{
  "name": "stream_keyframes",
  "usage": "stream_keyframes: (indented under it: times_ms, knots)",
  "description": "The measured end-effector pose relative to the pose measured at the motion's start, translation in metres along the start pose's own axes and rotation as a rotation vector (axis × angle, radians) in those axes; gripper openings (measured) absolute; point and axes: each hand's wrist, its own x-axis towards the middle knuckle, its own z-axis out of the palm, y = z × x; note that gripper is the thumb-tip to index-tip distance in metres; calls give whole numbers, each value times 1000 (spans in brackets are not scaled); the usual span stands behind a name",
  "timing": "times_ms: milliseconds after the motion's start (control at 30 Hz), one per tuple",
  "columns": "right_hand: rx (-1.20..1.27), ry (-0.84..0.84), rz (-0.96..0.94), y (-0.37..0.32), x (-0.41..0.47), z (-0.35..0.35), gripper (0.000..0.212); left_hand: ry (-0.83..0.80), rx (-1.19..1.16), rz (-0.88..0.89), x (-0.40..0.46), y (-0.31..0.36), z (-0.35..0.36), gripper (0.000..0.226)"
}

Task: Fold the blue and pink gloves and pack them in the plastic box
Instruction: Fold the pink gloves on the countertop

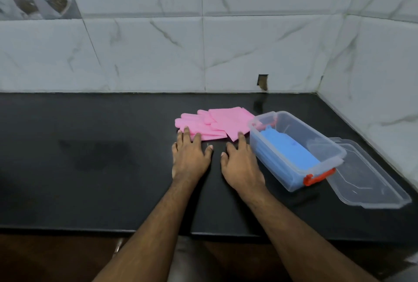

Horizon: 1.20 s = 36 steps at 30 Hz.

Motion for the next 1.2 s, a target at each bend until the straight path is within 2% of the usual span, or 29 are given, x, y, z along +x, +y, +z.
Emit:
stream_keyframes:
  times_ms: [167,367,433,567,700,867,1000,1200]
  knots:
    - [-69,12,74,-7,38,14,54,24,6,0,26,-5,4,52]
    - [61,29,90,-14,58,22,68,0,46,-31,42,-4,12,66]
    - [88,94,30,-16,55,20,75,3,32,-60,42,-2,10,71]
    - [117,232,-265,-23,37,10,72,50,-70,-67,32,1,4,84]
    - [150,246,-358,-27,4,-1,64,47,-284,-57,10,3,-6,98]
    - [315,356,-421,-24,-39,-14,52,84,-498,33,-18,0,-20,82]
    - [437,432,-394,-19,-61,-22,57,134,-592,96,-39,-3,-28,67]
    - [516,520,-447,-16,-74,-28,66,79,-563,158,-70,0,-31,71]
